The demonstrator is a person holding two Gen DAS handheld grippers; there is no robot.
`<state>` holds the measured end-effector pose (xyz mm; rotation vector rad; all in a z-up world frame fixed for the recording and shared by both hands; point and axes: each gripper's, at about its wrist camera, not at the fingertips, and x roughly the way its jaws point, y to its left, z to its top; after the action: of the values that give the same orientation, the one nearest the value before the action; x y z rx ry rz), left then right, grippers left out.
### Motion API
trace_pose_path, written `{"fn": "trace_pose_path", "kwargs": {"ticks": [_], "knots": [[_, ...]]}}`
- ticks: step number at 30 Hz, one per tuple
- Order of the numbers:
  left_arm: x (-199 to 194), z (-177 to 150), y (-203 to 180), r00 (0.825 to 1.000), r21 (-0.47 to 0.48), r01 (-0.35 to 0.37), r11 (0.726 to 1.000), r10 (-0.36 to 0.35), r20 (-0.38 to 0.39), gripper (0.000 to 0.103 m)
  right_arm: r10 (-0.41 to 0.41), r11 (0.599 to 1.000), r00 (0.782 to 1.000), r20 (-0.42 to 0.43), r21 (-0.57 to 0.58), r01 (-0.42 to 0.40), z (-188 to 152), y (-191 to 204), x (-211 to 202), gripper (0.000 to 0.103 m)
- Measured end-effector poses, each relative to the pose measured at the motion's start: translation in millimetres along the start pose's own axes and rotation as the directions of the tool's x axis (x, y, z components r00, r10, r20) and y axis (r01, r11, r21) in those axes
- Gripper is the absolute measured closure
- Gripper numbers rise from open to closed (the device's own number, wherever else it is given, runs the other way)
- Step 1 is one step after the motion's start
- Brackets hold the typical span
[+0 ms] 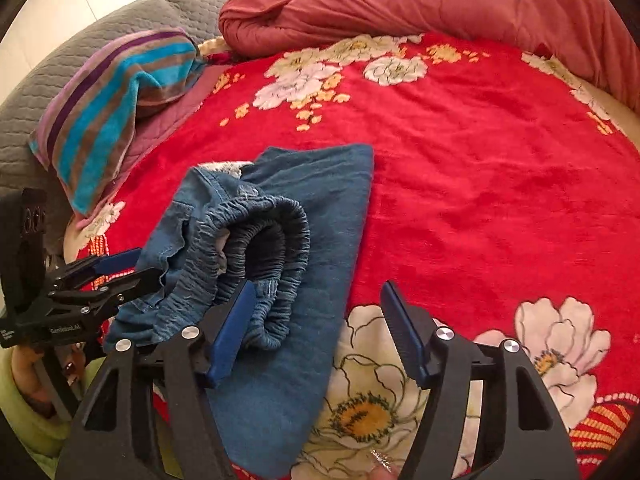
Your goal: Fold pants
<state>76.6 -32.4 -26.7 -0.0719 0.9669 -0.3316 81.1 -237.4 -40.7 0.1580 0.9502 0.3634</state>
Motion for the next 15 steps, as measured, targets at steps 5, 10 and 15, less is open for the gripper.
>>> {"fn": "trace_pose_path", "kwargs": {"ticks": [5, 10, 15], "knots": [[8.2, 3.4, -0.2, 1.000, 0.000, 0.012, 1.000, -0.012, -0.012, 0.035, 0.021, 1.000, 0.999, -0.025, -0.005, -0.021, 2.5, 2.4, 14.5, 0.039], [16.1, 5.4, 0.5, 0.999, -0.010, 0.031, 0.999, -0.032, -0.027, 0.040, 0.038, 0.999, 0.999, -0.028, -0.015, -0.038, 7.2, 2.0, 22.2, 0.038], [20.5, 7.7, -2.2, 0.998, -0.013, 0.052, 0.999, -0.052, -0.032, 0.054, 0.075, 0.996, 0.997, -0.024, -0.038, -0.075, 9.6, 6.6, 27.0, 0.051]]}}
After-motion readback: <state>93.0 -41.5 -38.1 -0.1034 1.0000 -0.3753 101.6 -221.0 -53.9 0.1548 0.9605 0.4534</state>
